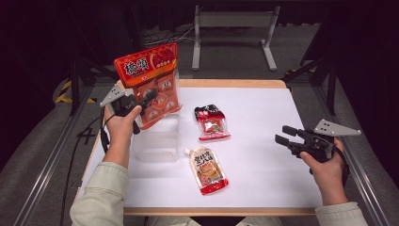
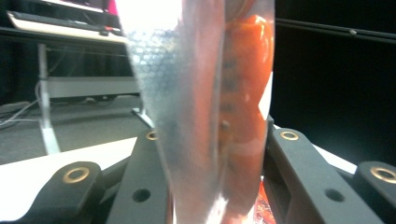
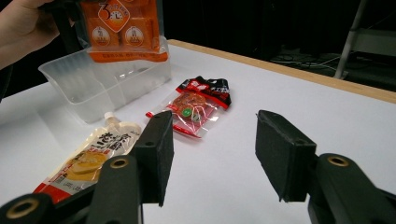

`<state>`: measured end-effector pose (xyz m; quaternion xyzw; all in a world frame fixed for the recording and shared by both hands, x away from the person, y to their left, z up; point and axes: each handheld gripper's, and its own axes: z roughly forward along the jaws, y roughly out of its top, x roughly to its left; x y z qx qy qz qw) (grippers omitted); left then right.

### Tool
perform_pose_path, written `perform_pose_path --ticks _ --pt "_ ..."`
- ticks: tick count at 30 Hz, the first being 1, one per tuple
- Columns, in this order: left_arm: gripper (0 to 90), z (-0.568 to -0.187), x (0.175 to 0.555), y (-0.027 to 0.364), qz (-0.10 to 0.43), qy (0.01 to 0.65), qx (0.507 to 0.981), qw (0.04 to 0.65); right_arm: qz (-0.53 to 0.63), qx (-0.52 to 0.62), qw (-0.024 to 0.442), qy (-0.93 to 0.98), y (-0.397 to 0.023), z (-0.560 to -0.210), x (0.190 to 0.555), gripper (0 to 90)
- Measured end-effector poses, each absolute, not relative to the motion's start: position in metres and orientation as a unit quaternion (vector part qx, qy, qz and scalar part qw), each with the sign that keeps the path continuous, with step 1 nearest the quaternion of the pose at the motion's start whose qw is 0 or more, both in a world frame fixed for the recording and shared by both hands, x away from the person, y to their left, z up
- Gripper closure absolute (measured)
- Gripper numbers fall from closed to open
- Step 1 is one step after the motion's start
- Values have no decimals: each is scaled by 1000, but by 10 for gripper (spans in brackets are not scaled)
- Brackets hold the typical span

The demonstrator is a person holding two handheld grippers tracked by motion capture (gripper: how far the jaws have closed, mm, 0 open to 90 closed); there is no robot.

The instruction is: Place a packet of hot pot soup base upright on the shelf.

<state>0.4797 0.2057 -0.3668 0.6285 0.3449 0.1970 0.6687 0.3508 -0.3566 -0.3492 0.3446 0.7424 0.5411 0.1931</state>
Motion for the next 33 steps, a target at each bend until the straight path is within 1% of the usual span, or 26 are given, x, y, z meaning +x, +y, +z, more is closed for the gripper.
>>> perform_pose_path --ticks 3,7,10,12,15,21,27,31,33 --pt "708 -367 478 204 219 352 636 650 541 342 191 745 -355 -350 352 474" --pt "708 -367 479 201 224 346 645 644 540 339 188 747 -353 -351 353 472" --pt "707 -366 480 199 217 350 653 636 542 338 186 747 -353 -351 353 472" --pt "707 -366 480 197 213 358 669 615 542 339 186 747 -353 -351 353 471" --pt "707 -366 482 193 210 360 681 602 542 338 186 747 -353 -351 353 470" --pt "706 -373 487 188 195 381 679 596 543 338 185 746 -353 -351 353 468" --pt "705 -374 488 184 195 373 687 592 542 339 184 747 -353 -352 353 465" --pt "700 -375 489 186 172 390 684 592 543 338 184 747 -353 -352 353 463" --pt "696 -374 488 187 169 392 685 590 544 337 183 746 -352 -351 353 462"
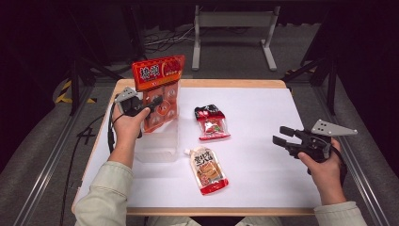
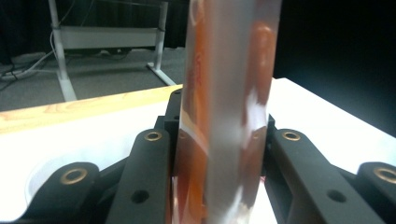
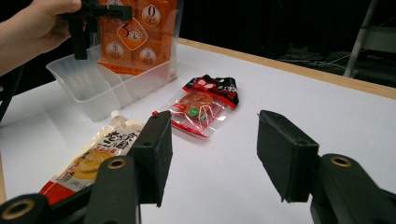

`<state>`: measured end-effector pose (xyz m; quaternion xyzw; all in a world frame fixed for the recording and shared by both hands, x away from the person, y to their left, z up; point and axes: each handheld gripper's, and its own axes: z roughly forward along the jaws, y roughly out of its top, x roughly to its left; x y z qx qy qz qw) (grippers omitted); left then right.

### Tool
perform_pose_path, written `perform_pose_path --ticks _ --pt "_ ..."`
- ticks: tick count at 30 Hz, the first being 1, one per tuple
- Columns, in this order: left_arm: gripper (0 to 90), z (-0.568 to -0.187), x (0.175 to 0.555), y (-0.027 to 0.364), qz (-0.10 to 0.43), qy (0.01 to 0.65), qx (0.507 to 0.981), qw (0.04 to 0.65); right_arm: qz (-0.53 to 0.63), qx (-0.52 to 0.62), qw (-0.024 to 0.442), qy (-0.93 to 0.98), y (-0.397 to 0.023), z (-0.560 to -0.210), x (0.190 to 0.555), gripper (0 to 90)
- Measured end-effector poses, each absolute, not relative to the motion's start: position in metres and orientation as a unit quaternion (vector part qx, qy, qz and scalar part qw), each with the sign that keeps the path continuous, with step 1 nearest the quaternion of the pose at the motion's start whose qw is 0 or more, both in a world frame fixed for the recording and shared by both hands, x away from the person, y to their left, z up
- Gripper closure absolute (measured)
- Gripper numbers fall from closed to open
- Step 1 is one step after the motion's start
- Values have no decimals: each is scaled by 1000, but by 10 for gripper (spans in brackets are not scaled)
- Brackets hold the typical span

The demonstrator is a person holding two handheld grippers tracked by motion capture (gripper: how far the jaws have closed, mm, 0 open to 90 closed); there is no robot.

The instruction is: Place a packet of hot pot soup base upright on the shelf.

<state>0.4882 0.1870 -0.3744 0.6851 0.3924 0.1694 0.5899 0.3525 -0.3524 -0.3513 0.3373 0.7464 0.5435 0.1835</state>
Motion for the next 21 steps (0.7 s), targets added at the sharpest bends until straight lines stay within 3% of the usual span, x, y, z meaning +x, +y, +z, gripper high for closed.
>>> perform_pose_path --ticks 7,12,21 --pt "654 -367 483 191 155 406 679 592 544 338 179 747 -351 -352 353 458" --pt "699 -359 479 194 175 396 712 553 544 336 179 748 -350 -352 353 457" --pt "706 -359 475 204 139 404 742 517 544 334 176 750 -348 -353 354 455"
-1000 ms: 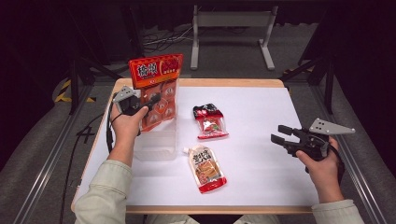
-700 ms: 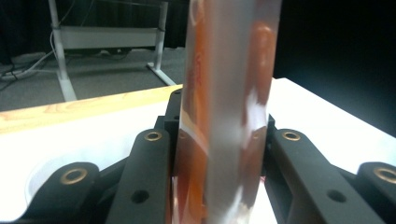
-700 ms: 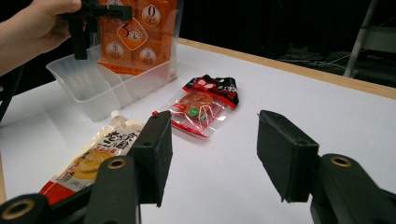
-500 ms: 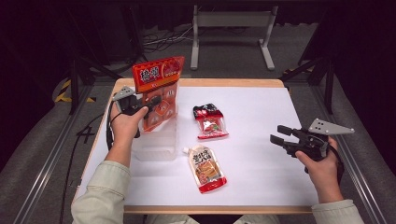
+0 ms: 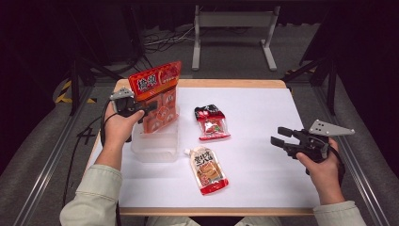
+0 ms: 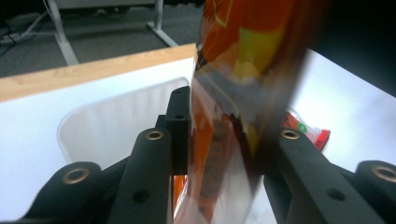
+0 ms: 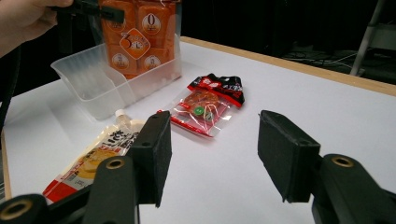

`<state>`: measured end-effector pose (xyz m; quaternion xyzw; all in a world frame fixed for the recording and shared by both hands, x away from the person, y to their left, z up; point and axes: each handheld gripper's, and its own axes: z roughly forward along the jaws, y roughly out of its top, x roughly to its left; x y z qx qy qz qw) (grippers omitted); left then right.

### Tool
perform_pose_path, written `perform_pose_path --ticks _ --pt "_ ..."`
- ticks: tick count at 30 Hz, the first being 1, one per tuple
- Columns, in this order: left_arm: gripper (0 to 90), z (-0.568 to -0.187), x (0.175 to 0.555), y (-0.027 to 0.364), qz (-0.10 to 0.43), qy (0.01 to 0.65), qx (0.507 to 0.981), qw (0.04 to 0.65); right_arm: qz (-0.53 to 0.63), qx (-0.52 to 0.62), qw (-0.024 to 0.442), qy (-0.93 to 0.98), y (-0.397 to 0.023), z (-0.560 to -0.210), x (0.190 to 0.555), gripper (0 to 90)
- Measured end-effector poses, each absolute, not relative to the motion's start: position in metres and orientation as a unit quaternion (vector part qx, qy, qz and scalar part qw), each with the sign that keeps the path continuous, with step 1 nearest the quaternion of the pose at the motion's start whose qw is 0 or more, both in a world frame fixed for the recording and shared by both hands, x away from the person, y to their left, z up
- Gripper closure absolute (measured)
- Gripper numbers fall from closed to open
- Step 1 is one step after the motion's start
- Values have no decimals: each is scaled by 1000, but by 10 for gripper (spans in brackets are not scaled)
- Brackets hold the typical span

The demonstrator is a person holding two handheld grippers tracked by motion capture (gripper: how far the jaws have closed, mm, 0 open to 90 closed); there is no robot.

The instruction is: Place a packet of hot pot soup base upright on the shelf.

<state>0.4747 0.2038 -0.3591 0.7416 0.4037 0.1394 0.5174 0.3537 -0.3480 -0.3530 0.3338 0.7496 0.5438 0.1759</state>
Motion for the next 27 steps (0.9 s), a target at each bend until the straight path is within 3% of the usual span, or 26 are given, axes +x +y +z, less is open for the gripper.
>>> perform_pose_path --ticks 15,27 --pt "703 -368 465 215 114 412 753 501 541 332 170 754 -344 -355 355 453" --pt "654 -371 465 220 160 427 733 505 543 330 168 754 -343 -356 356 451"
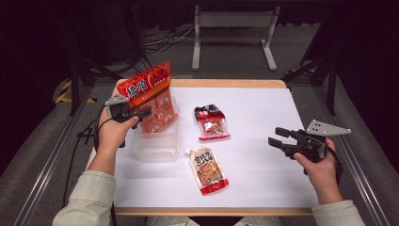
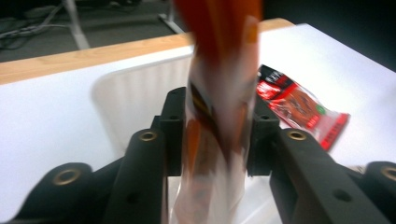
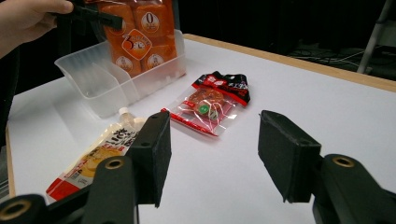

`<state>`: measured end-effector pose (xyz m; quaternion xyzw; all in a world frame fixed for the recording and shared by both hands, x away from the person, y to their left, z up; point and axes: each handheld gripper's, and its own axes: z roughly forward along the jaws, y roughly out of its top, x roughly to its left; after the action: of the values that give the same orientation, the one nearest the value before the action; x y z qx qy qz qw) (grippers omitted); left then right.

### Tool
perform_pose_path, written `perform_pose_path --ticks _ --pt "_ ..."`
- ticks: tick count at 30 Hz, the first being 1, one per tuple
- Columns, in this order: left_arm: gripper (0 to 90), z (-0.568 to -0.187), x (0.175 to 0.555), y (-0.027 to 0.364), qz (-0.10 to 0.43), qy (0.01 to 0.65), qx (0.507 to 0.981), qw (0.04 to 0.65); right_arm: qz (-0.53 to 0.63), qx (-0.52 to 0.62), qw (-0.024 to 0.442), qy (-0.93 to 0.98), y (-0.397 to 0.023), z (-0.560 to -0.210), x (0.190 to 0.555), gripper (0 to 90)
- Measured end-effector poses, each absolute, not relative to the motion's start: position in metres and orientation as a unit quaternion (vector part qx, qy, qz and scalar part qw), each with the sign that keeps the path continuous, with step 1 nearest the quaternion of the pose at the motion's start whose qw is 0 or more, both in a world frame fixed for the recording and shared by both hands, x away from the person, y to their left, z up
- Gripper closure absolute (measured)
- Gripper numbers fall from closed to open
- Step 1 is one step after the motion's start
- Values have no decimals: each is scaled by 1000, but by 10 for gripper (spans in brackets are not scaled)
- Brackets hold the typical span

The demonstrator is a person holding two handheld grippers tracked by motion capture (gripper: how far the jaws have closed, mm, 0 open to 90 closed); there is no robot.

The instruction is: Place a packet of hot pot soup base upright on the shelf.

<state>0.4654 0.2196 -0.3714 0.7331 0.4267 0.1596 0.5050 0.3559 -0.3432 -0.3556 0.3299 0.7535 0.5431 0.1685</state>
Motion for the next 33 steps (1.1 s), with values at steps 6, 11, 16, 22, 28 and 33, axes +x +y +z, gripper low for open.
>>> perform_pose_path --ticks 6,11,16,22,28,33 --pt "368 -371 460 225 166 449 703 525 543 328 166 755 -341 -356 357 448" --pt "210 -369 453 233 183 447 697 530 544 326 168 754 -340 -356 358 431" --pt "182 -364 439 238 185 427 698 544 546 325 171 753 -340 -357 358 423" --pt "188 -354 415 240 188 394 711 552 546 324 176 752 -340 -357 358 395" --pt "215 -355 388 241 201 372 729 538 543 323 182 753 -339 -357 358 382" --pt "186 -361 362 246 203 355 728 550 544 320 189 752 -340 -358 357 370"
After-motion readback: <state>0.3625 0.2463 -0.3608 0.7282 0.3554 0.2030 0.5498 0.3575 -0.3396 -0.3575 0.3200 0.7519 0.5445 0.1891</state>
